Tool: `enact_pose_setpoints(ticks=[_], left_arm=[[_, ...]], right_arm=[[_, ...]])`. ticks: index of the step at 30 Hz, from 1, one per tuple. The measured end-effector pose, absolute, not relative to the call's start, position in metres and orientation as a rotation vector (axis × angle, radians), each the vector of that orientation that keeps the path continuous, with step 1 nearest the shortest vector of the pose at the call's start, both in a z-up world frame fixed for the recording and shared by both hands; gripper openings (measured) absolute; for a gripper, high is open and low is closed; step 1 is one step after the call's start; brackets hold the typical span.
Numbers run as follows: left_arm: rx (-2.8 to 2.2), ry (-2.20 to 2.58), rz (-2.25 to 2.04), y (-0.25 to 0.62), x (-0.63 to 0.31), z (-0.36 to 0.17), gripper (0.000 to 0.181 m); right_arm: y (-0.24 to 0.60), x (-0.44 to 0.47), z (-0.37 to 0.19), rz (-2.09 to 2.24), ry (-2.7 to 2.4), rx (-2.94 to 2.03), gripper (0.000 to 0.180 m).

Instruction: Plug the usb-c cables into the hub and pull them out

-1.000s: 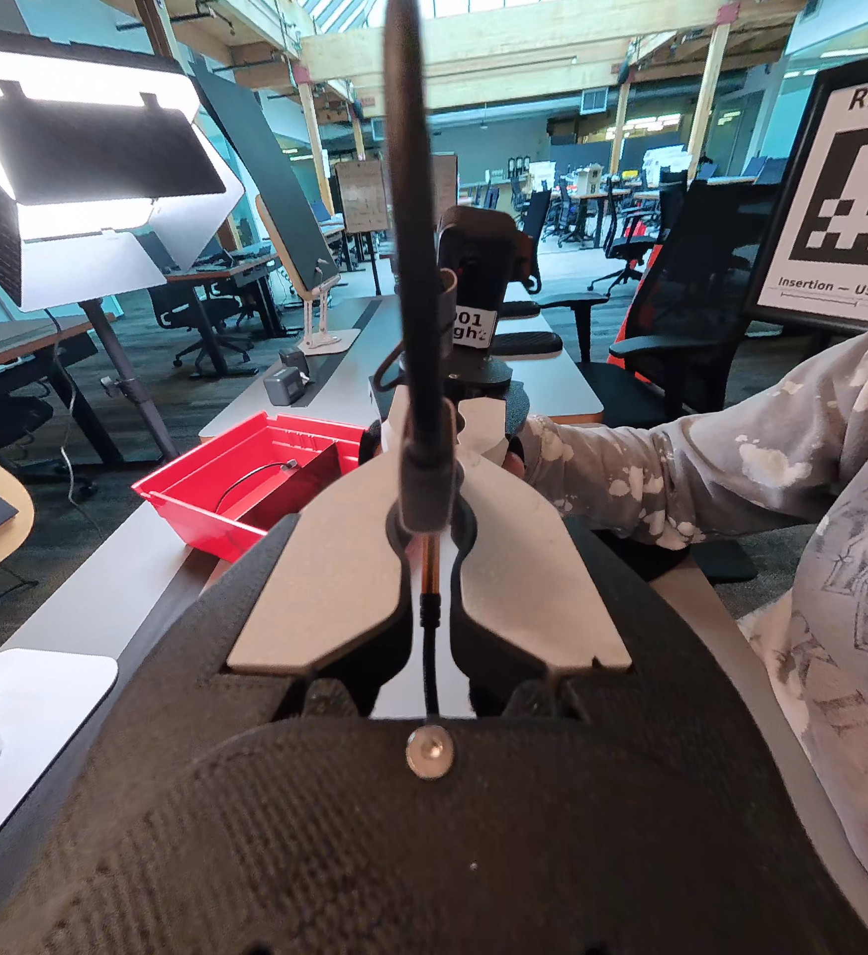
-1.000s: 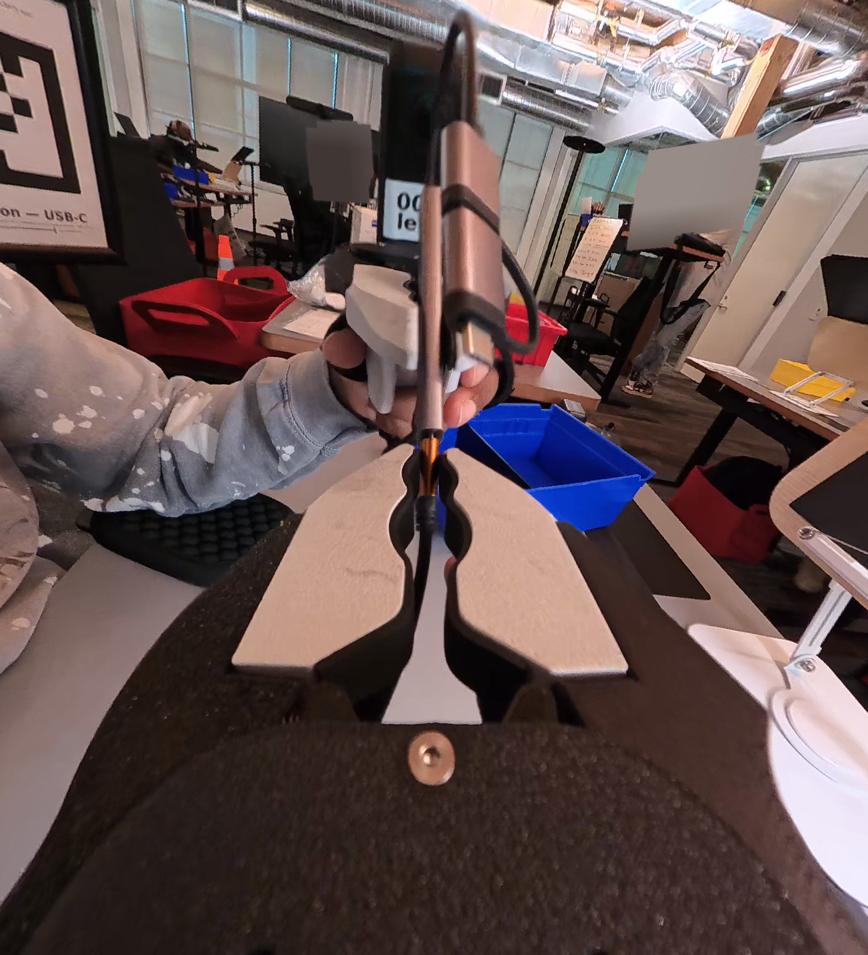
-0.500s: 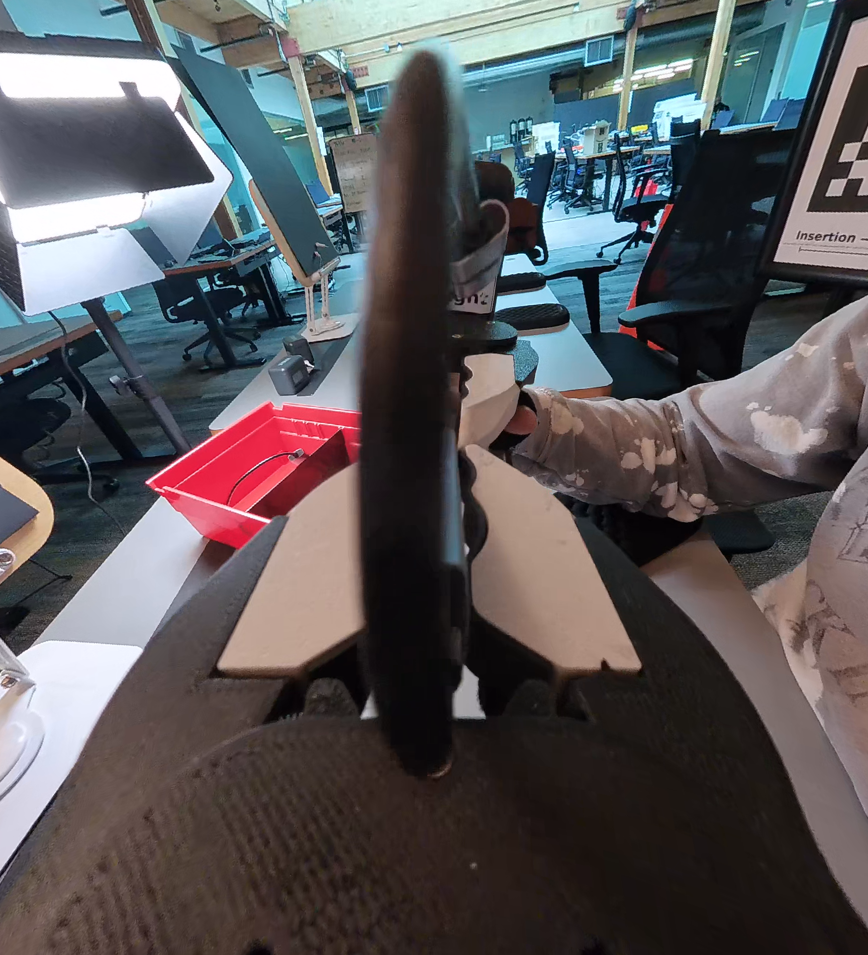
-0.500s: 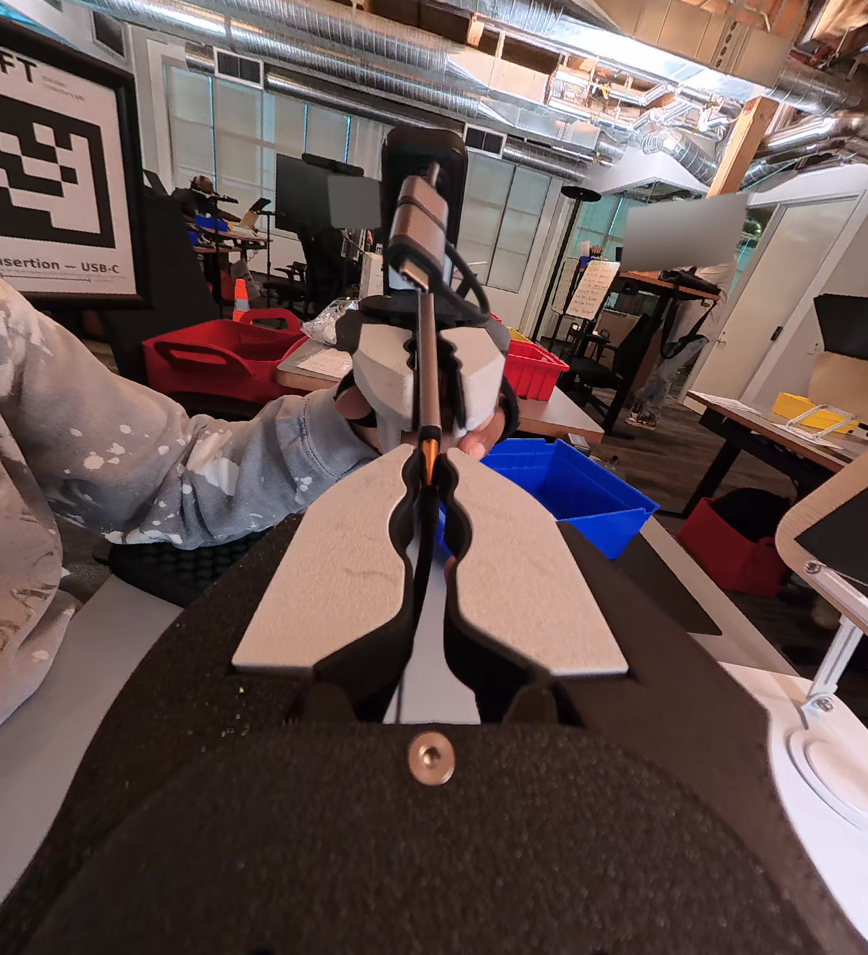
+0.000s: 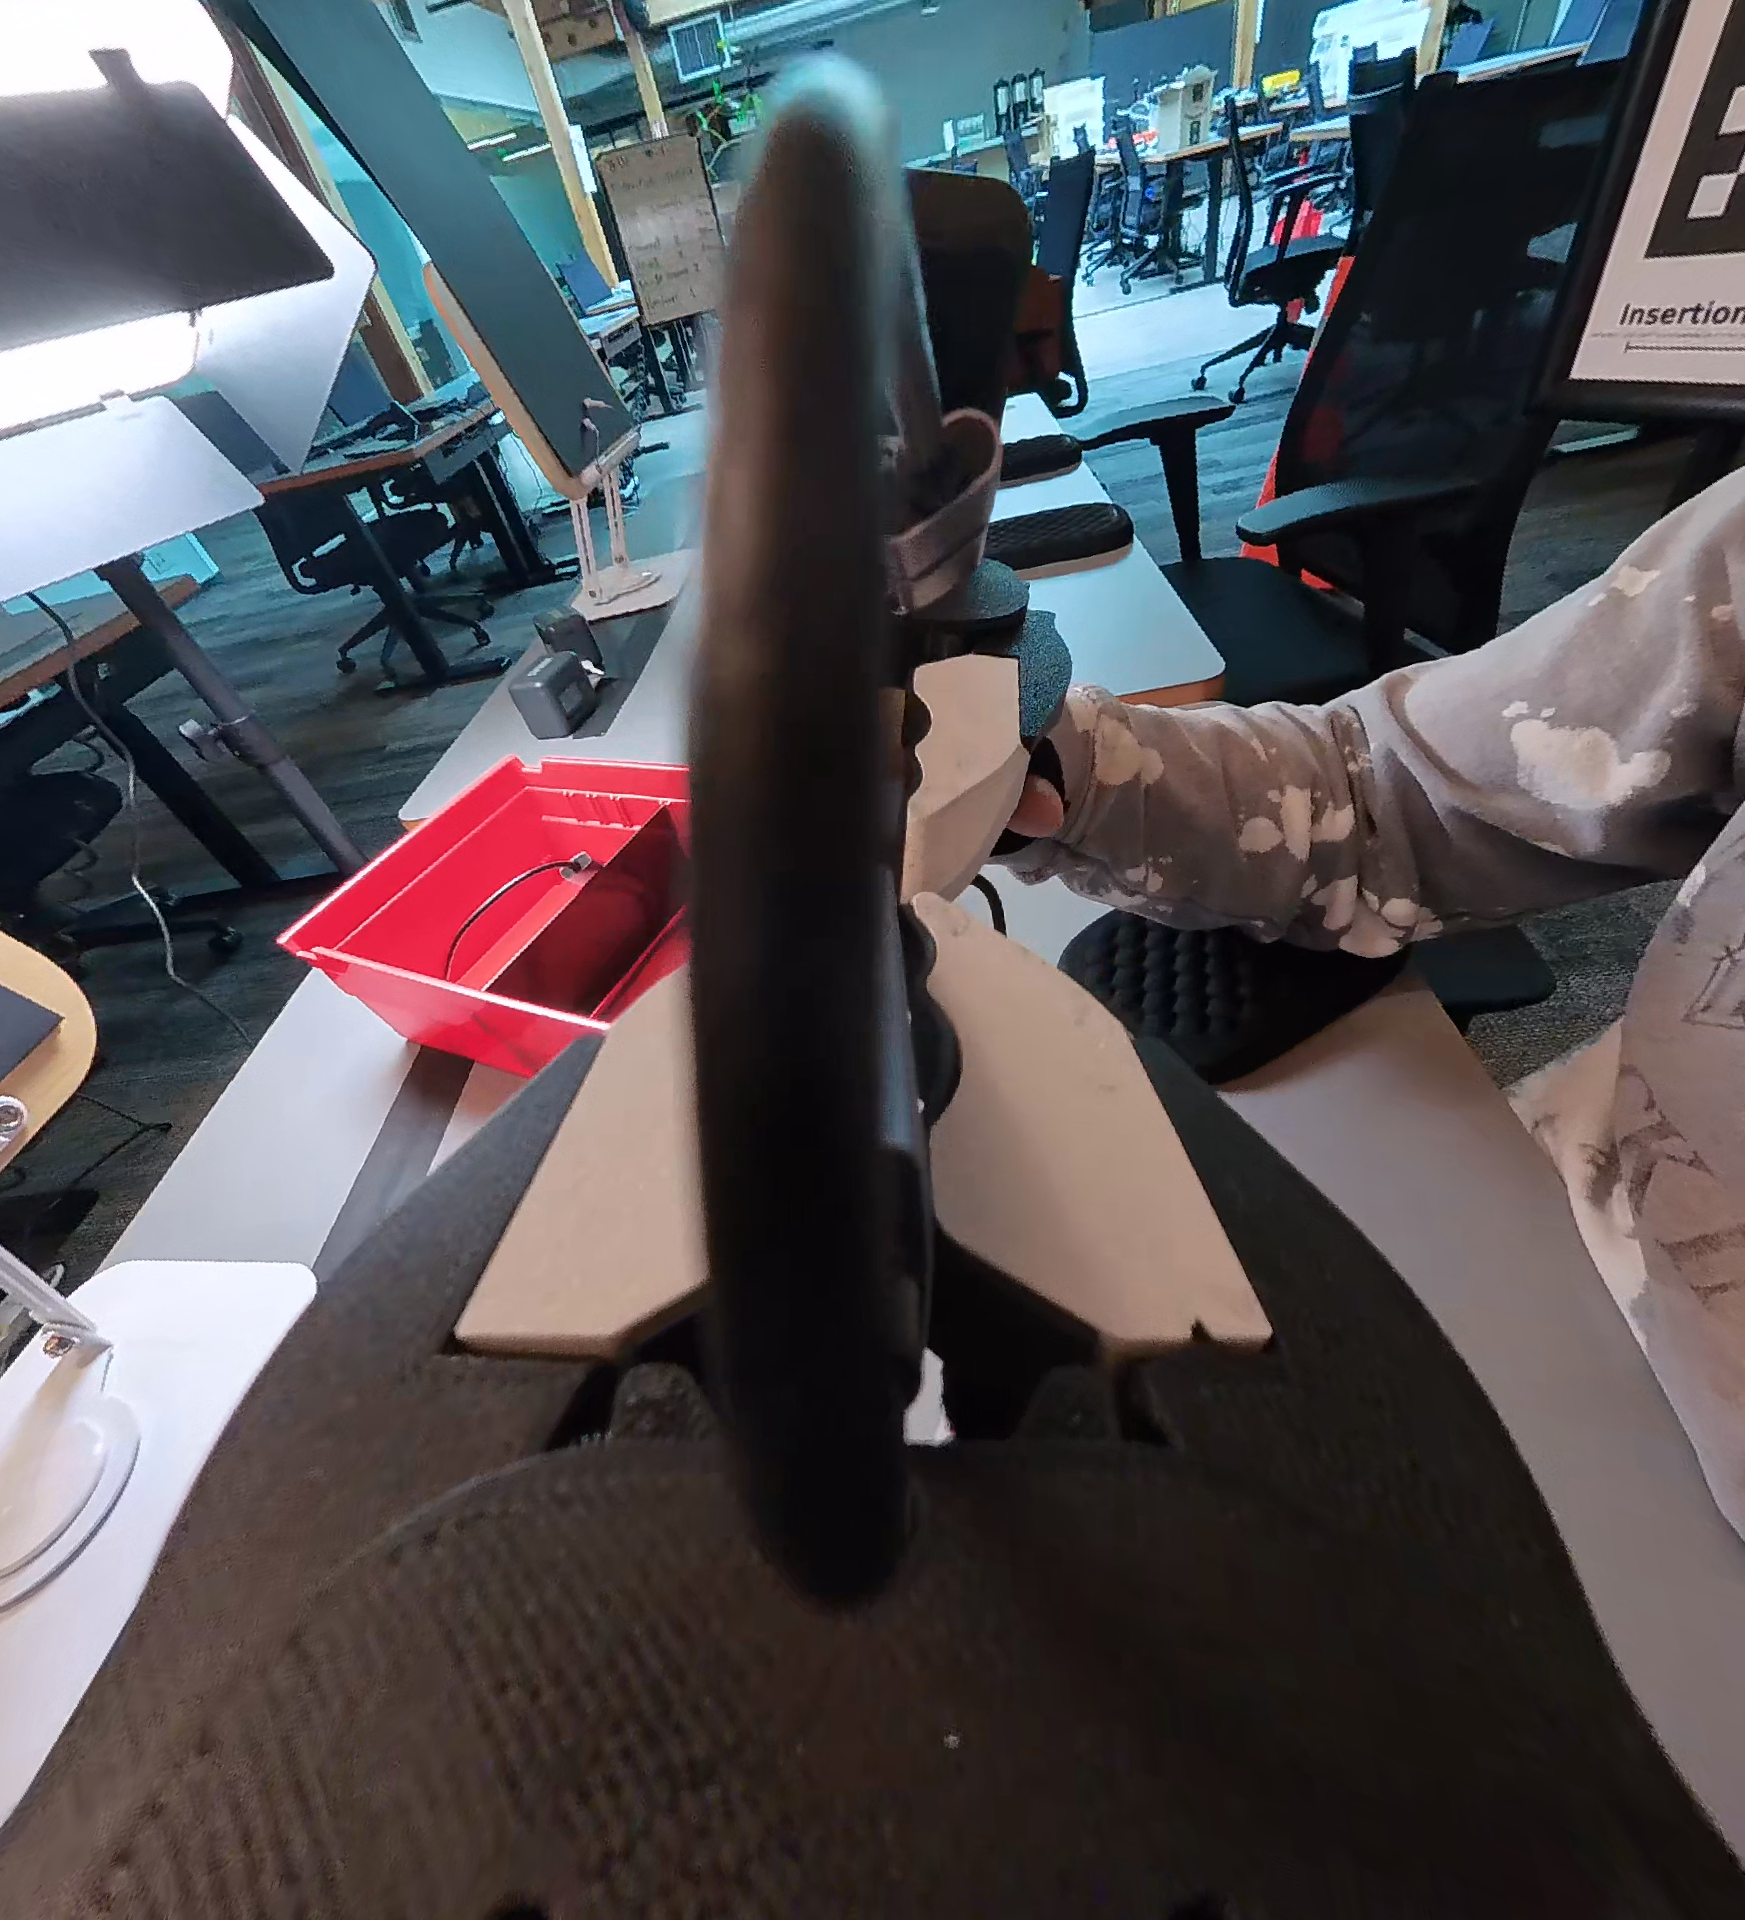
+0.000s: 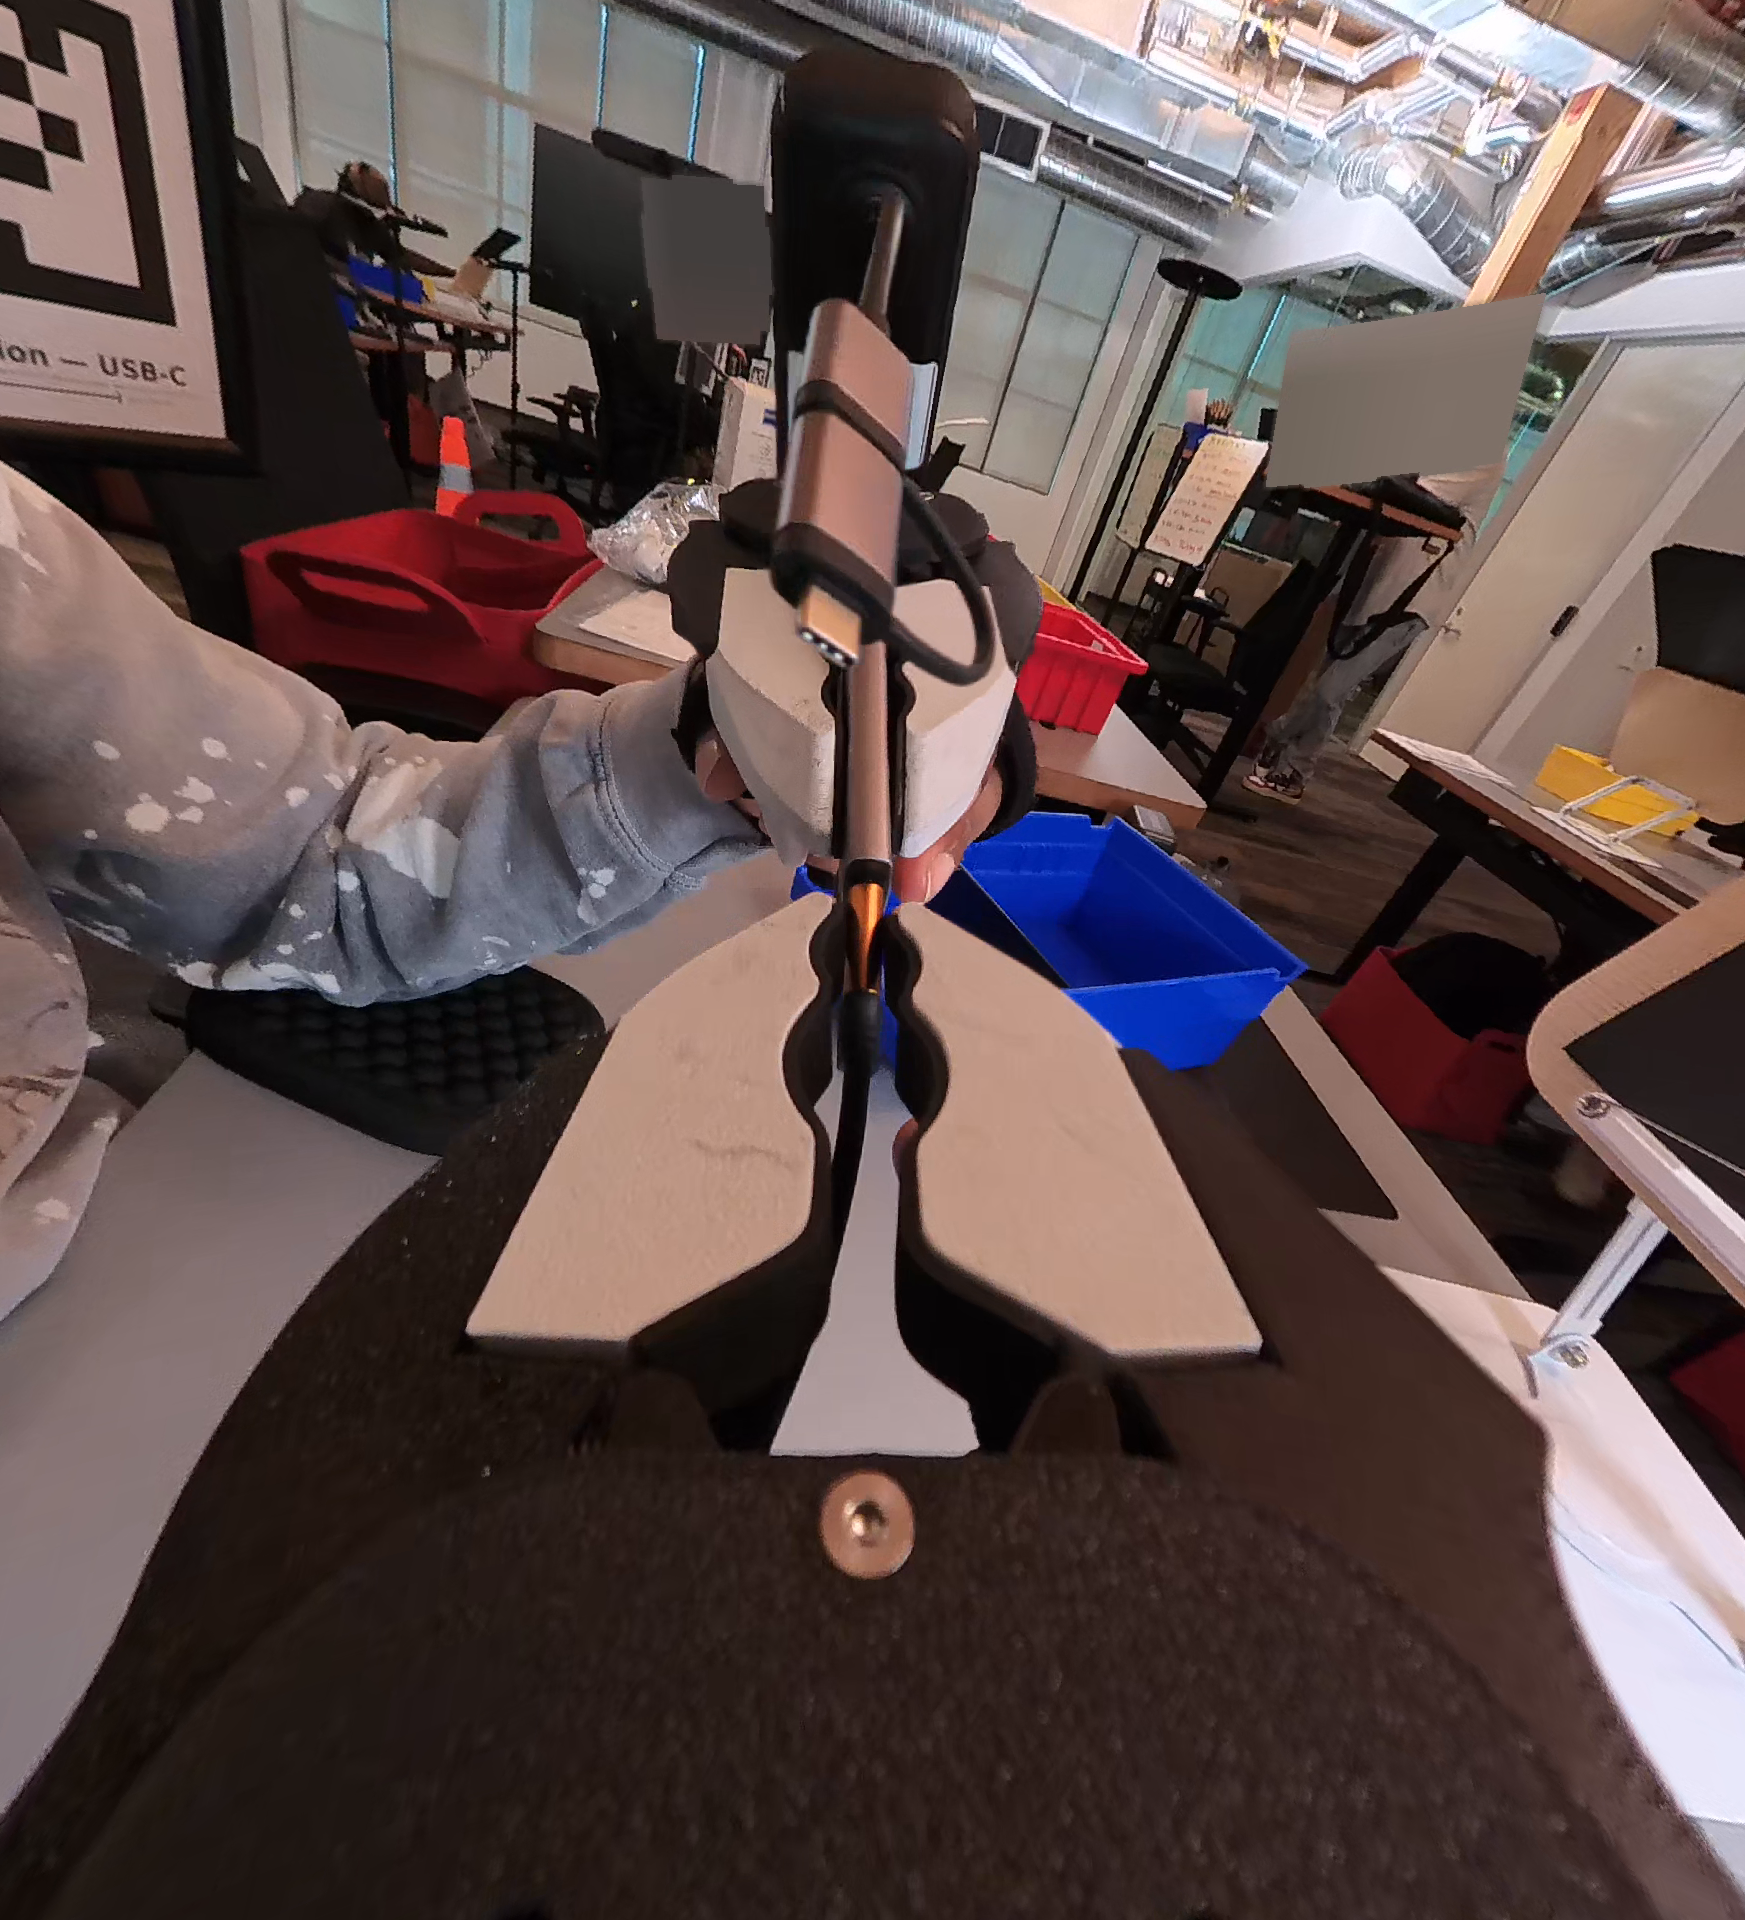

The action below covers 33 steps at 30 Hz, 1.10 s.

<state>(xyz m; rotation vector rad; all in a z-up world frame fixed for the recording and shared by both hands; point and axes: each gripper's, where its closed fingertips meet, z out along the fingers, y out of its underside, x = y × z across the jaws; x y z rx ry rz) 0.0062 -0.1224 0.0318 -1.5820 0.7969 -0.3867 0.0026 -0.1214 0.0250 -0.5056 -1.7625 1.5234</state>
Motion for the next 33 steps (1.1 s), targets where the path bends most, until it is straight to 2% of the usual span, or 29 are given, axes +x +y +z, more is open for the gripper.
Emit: enact_pose_setpoints(ticks=[10,28,30,31,33], left_arm=[[-1.683,0.833,-0.292,-0.121,0.005,0.022,0.011],[-1.694,0.797,-0.368,-0.114,0.005,0.023,0.012],[-1.633,0.732,-0.395,-0.119,-0.004,0.039,0.012],[-1.536,0.648,-0.435,-0.131,-0.020,0.066,0.012],[-1.484,0.593,-0.329,-0.163,-0.055,0.091,0.012]], right_arm=[[-0.120,0.000,0.012,1.395,-1.864,-0.507,0.007],[-0.112,0.002,0.011,1.353,-1.899,-0.511,0.006],[-0.096,0.000,-0.009,1.236,-1.974,-0.575,0.006],[-0.079,-0.001,-0.020,1.205,-1.973,-0.629,0.006],[-0.074,0.012,0.003,1.462,-1.864,-0.635,0.006]])
